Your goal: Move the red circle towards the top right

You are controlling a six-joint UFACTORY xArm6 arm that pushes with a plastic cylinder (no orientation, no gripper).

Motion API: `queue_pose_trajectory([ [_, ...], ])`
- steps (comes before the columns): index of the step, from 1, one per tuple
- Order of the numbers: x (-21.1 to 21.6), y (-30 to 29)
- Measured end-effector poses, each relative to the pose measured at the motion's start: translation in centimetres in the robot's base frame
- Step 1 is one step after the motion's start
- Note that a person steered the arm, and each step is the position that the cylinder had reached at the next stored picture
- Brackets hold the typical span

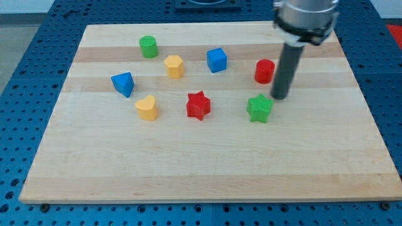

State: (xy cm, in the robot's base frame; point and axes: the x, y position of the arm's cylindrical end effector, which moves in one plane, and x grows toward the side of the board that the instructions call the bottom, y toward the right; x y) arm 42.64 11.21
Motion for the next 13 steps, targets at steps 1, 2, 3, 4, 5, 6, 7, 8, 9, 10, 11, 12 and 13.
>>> queue_pose_trajectory([
  [1,-5.0,-1.4],
  [2,-8.5,-0.7],
  [3,-11.3,-0.7],
  [4,-10.6,-0.5],
  [5,-7.4,-0.5],
  [6,-8.4,0.2],
  [7,-12.2,0.5],
  [8,-14.0,0.9],
  [9,-12.2,0.1],
  [10,-11.9,2.3],
  [11,-11.9,6.9],
  [12,-12.5,5.9],
  [13,-13.4,5.3],
])
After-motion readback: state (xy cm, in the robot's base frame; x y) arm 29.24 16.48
